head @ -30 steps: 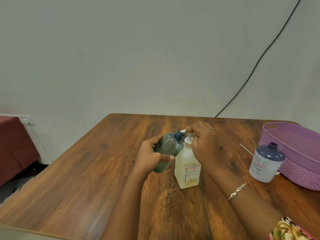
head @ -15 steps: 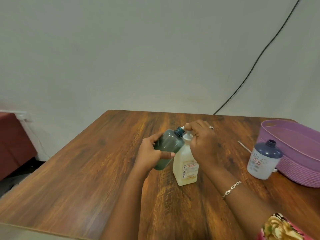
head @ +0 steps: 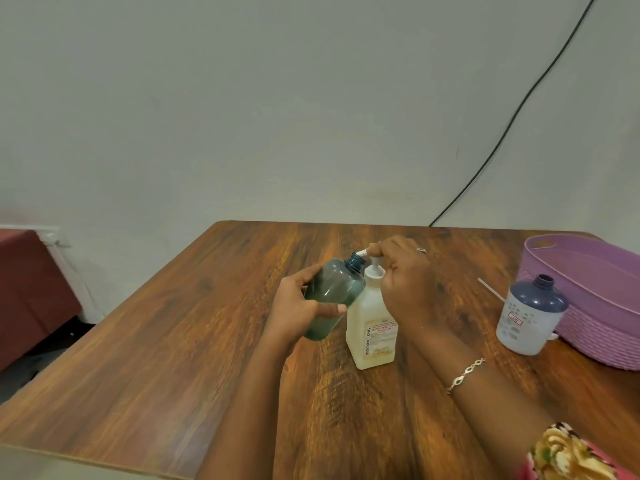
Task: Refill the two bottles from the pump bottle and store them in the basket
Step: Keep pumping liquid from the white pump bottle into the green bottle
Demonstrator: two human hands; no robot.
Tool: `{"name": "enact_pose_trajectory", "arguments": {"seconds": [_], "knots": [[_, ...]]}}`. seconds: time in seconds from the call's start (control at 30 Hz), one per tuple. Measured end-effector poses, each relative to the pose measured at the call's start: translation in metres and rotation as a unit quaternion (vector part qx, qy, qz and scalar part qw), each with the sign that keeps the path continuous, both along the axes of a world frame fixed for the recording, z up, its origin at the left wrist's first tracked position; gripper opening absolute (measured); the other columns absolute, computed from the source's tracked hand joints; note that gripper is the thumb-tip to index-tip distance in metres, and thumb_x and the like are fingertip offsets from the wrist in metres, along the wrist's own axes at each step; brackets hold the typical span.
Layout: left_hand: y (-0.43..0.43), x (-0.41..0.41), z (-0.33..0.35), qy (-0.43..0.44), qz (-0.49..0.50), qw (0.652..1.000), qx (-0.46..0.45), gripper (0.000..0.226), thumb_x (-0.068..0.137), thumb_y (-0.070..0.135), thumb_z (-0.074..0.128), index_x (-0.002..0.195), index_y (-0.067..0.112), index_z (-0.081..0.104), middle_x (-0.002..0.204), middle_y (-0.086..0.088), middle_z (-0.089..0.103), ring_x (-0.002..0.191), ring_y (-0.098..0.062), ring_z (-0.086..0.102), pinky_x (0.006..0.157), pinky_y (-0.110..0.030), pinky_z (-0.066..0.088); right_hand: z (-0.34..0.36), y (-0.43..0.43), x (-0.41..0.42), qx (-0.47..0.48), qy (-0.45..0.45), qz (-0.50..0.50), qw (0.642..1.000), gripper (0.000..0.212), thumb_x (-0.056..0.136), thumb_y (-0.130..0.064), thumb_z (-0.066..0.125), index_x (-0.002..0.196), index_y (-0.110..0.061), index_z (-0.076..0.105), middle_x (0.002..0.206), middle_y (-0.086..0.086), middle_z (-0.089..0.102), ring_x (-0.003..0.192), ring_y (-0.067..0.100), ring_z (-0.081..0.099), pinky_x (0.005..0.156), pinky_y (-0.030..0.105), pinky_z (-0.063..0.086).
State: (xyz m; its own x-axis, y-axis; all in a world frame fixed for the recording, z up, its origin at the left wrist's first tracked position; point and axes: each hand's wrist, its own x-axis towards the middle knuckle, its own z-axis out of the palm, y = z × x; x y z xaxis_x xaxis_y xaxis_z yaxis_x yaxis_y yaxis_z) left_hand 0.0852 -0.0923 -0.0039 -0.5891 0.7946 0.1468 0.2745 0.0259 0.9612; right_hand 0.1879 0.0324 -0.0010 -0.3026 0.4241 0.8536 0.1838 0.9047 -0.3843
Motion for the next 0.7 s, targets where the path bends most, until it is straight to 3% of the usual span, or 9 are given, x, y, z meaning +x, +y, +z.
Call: {"name": "enact_pose_trajectory", "arguments": {"seconds": [0.07,0.17,0.3,0.43,0.53,0.6,0.7], "knots": [[0.000,-0.001,0.002,-0.002,0.003,1.000,0.003,0.067,0.063,-0.001,0.078,0.123,0.020,0.056,0.101,0.014,0.057,0.092,-0.004,0.053,0.070,-0.021,0.043,0.006,0.005,0.001,-0.006,0.012,0.017,1.000,0.029,0.078,-0.014,0.039,0.071,-0.006,0.067,0.071,0.004,0.064,0.065,0.020,0.057,0.059,0.033,0.046],[0.000,-0.003,0.003,-0.010,0.011,1.000,0.006,0.067,0.063,-0.003,0.078,0.121,0.022,0.057,0.104,0.011,0.058,0.094,-0.006,0.054,0.071,-0.022,0.044,0.003,0.002,-0.003,0.039,-0.005,-0.024,0.999,0.026,0.072,-0.005,0.039,0.067,-0.007,0.064,0.068,0.003,0.062,0.061,0.020,0.056,0.055,0.024,0.037],[0.004,0.000,0.001,-0.003,0.013,1.000,-0.004,0.067,0.062,-0.002,0.078,0.120,0.023,0.057,0.107,0.009,0.058,0.096,-0.007,0.054,0.073,-0.023,0.044,-0.003,0.005,-0.008,0.045,-0.029,-0.048,0.997,0.021,0.061,0.011,0.057,0.064,-0.009,0.059,0.065,0.002,0.058,0.058,0.019,0.051,0.056,0.020,0.031],[0.004,0.002,0.002,-0.010,0.014,1.000,-0.011,0.066,0.064,-0.001,0.077,0.120,0.024,0.056,0.108,0.010,0.057,0.100,-0.013,0.053,0.081,-0.031,0.044,0.001,0.006,0.002,0.021,-0.020,0.009,1.000,0.029,0.073,-0.009,0.037,0.070,-0.008,0.066,0.069,0.002,0.062,0.060,0.019,0.055,0.057,0.024,0.039],[0.002,0.000,0.004,-0.010,0.017,1.000,-0.019,0.065,0.065,0.000,0.076,0.121,0.024,0.055,0.110,0.007,0.056,0.102,-0.016,0.052,0.084,-0.034,0.045,0.014,0.010,0.006,-0.014,-0.021,0.051,0.998,0.037,0.075,-0.016,0.033,0.070,-0.007,0.067,0.069,0.003,0.065,0.061,0.019,0.057,0.060,0.021,0.038],[0.001,-0.002,0.004,-0.002,0.021,1.000,-0.021,0.068,0.065,0.000,0.077,0.124,0.023,0.054,0.113,0.005,0.056,0.103,-0.017,0.052,0.085,-0.035,0.045,0.017,0.008,0.005,0.003,-0.034,0.027,0.999,0.029,0.074,-0.006,0.038,0.066,-0.007,0.065,0.066,0.002,0.063,0.058,0.020,0.056,0.060,0.014,0.032],[0.001,-0.004,0.004,0.004,0.024,0.999,-0.024,0.070,0.063,0.002,0.079,0.126,0.021,0.054,0.116,0.003,0.056,0.103,-0.017,0.053,0.085,-0.034,0.046,0.009,0.006,0.001,0.030,-0.040,-0.021,0.999,0.022,0.064,0.008,0.049,0.064,-0.007,0.065,0.064,0.002,0.063,0.056,0.020,0.056,0.058,0.020,0.034]]}}
